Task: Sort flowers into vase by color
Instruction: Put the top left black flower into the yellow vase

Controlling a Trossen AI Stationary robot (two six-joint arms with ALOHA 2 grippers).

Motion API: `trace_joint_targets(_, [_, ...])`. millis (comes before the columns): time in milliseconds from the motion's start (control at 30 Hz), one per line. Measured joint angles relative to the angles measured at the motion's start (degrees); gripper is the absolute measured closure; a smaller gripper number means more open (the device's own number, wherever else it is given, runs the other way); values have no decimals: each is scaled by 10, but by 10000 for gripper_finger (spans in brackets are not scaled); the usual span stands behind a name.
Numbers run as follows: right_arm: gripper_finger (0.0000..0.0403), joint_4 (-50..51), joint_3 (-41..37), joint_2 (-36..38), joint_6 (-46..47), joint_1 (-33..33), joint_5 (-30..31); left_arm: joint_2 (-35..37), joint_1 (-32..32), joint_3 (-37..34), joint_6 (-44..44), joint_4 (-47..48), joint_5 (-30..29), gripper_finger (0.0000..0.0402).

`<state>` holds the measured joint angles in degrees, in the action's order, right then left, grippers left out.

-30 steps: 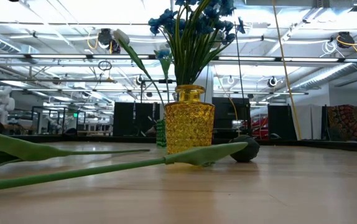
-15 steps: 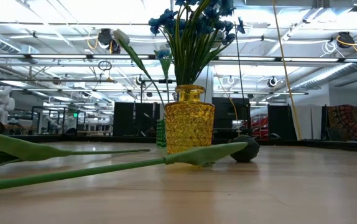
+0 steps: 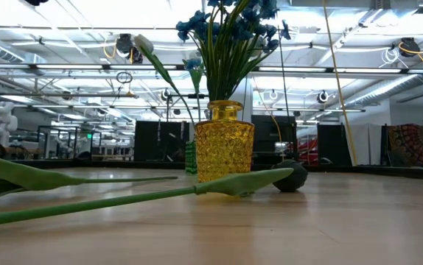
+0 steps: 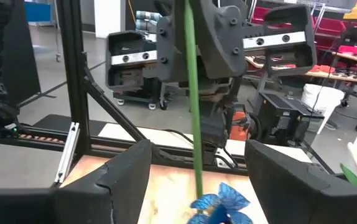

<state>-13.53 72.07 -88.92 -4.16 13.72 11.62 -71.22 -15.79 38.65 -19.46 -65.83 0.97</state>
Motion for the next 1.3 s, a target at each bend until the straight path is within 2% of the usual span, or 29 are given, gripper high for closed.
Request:
trace_joint_targets(200, [160, -6, 0, 0, -14, -1, 2, -24, 0, 20, 1, 3, 10, 401])
trace_joint_targets(433, [209, -9, 0, 0, -32, 4, 1, -64, 0, 55, -4, 5, 19, 399])
trace_joint_targets(600, [265, -18, 0, 0, -47, 13, 3, -68, 0, 62, -4, 2, 19, 392])
trace_joint_targets(800, [370, -21, 0, 0, -47, 15, 3, -68, 0, 62, -5, 3, 18, 390])
trace_joint_targets(867, [392, -19, 0, 0, -46, 17, 3, -68, 0, 62, -4, 6, 13, 390])
trace_joint_targets(1000, [390, -17, -1, 0, -31, 18, 6, -54, -2, 62, -4, 40, -6, 379])
trace_joint_targets(1133, [399, -22, -1, 0, -14, 17, 6, -9, -1, 62, -3, 119, -15, 343])
trace_joint_targets(1300, [400, -16, -1, 0, 10, 17, 6, 58, -1, 62, 39, 208, -28, 299])
